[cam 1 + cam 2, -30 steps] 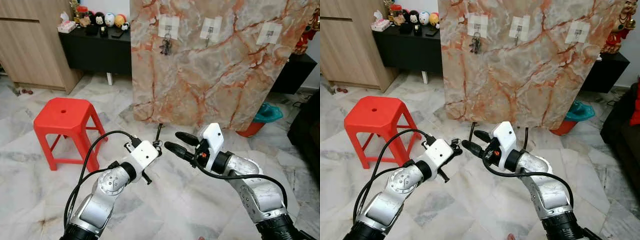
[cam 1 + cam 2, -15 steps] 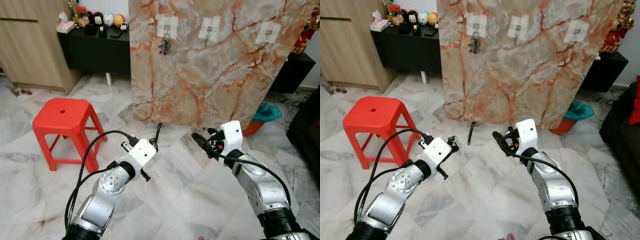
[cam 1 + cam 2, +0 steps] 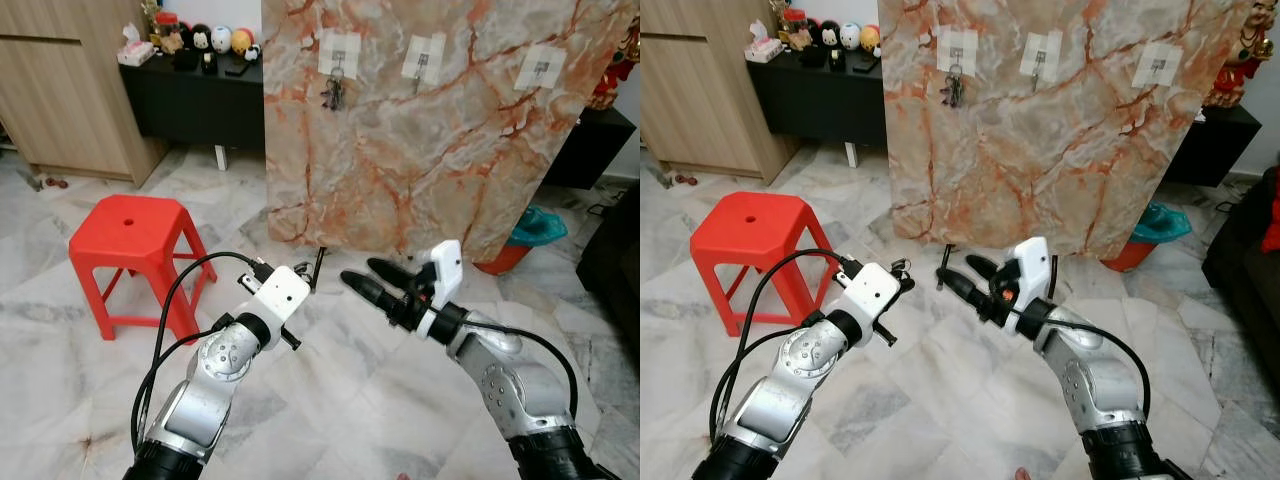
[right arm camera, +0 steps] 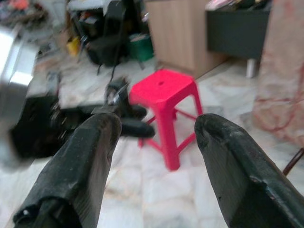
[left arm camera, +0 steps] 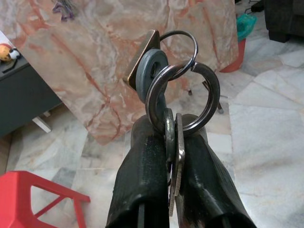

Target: Hang keys on a hook

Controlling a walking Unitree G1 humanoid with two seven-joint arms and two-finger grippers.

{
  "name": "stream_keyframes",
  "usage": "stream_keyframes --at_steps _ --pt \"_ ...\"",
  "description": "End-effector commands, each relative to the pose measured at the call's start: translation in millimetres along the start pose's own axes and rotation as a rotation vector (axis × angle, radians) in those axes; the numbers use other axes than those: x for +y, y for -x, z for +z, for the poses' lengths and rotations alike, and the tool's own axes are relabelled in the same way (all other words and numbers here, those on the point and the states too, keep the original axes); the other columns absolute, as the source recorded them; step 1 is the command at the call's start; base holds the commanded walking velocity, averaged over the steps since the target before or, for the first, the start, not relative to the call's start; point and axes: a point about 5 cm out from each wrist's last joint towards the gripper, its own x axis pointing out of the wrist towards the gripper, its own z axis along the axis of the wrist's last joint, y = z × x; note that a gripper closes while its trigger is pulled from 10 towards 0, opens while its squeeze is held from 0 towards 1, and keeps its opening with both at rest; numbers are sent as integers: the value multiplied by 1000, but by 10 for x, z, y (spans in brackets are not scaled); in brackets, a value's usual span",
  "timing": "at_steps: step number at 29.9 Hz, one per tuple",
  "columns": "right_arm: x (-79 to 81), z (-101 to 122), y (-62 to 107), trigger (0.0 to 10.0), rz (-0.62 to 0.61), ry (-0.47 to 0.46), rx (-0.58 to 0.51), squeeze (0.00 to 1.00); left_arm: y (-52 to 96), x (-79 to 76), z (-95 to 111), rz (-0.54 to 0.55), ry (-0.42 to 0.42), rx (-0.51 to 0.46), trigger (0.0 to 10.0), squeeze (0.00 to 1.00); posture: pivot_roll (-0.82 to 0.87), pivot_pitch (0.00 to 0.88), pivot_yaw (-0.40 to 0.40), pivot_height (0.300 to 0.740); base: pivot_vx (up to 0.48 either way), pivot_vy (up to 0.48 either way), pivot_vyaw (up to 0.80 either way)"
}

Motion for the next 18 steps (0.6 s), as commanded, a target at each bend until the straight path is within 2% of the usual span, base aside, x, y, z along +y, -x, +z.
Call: stream_keyframes --at_steps 1,8,18 --pt "42 -28 65 10000 56 37 43 0 -27 29 72 22 -5 -18 0 0 43 0 -101 740 0 0 0" --pt "44 -37 84 10000 70 67 64 0 -38 58 155 22 -7 -39 0 0 42 0 -103 740 0 0 0" --pt "86 -3 68 10000 113 68 15 0 -25 -102 246 -93 -13 -85 0 0 41 0 -104 740 0 0 0"
